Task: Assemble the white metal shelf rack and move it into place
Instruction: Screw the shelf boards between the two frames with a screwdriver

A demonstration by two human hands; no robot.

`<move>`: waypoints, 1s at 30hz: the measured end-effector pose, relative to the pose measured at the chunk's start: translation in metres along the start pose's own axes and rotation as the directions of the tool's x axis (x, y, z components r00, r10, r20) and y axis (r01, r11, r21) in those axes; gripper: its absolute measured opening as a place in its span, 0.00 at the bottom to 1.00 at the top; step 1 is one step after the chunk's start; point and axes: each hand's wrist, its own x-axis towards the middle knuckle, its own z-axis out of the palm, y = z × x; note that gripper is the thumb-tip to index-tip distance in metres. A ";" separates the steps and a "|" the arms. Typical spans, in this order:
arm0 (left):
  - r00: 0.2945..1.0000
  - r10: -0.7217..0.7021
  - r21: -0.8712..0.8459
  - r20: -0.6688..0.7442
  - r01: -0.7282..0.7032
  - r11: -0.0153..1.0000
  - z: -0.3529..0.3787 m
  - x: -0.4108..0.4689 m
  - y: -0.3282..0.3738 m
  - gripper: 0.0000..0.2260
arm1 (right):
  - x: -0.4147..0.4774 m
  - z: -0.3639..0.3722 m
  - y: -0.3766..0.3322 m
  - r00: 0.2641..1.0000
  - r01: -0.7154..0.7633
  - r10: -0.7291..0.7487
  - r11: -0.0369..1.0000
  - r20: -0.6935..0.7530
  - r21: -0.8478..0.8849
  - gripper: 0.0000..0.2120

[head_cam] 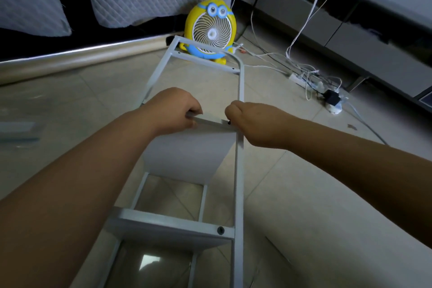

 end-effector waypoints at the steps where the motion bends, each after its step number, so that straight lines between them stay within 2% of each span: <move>1: 1.000 0.001 0.009 0.002 -0.001 1.000 0.000 0.000 0.000 0.14 | 0.000 0.000 -0.001 1.000 -0.008 0.008 1.000 0.009 -0.001 0.04; 6: 1.000 -0.004 0.031 0.008 0.004 1.000 -0.001 0.001 0.000 0.15 | 0.006 -0.001 -0.003 0.998 -0.050 0.050 0.999 0.039 -0.001 0.10; 10: 1.000 -0.001 0.036 0.012 0.000 0.999 -0.002 0.001 0.001 0.14 | 0.015 0.005 -0.010 0.986 -0.163 0.164 0.986 -0.020 0.019 0.08; 13: 1.000 0.001 0.060 0.014 -0.002 0.998 -0.002 -0.001 0.003 0.13 | 0.019 0.005 -0.013 0.974 -0.225 0.225 0.974 0.006 0.040 0.11; 16: 1.000 -0.001 0.077 0.020 -0.001 0.997 -0.001 -0.002 0.003 0.14 | 0.016 0.000 -0.009 0.979 -0.203 0.200 0.977 0.042 0.065 0.12; 18: 1.000 -0.008 0.081 0.018 0.006 0.997 -0.002 -0.001 0.003 0.13 | 0.010 -0.005 -0.003 0.991 -0.131 0.131 0.985 0.009 0.112 0.14; 21: 1.000 -0.011 0.086 0.012 0.010 0.996 -0.003 0.000 0.003 0.12 | 0.005 -0.008 0.004 0.999 0.027 -0.027 1.000 -0.018 0.004 0.10; 23: 1.000 -0.007 0.097 0.011 0.006 0.995 -0.004 0.001 0.003 0.12 | 0.006 -0.007 0.005 0.997 0.069 -0.070 0.995 -0.015 -0.077 0.11; 26: 1.000 0.002 0.088 -0.001 -0.002 0.996 -0.002 0.001 0.002 0.13 | 0.009 -0.008 0.003 0.996 0.092 -0.091 0.987 0.012 -0.132 0.15; 30: 1.000 -0.001 0.069 -0.003 0.002 0.998 -0.001 0.001 0.001 0.14 | 0.010 -0.010 0.001 0.999 0.049 -0.048 0.986 0.012 -0.162 0.13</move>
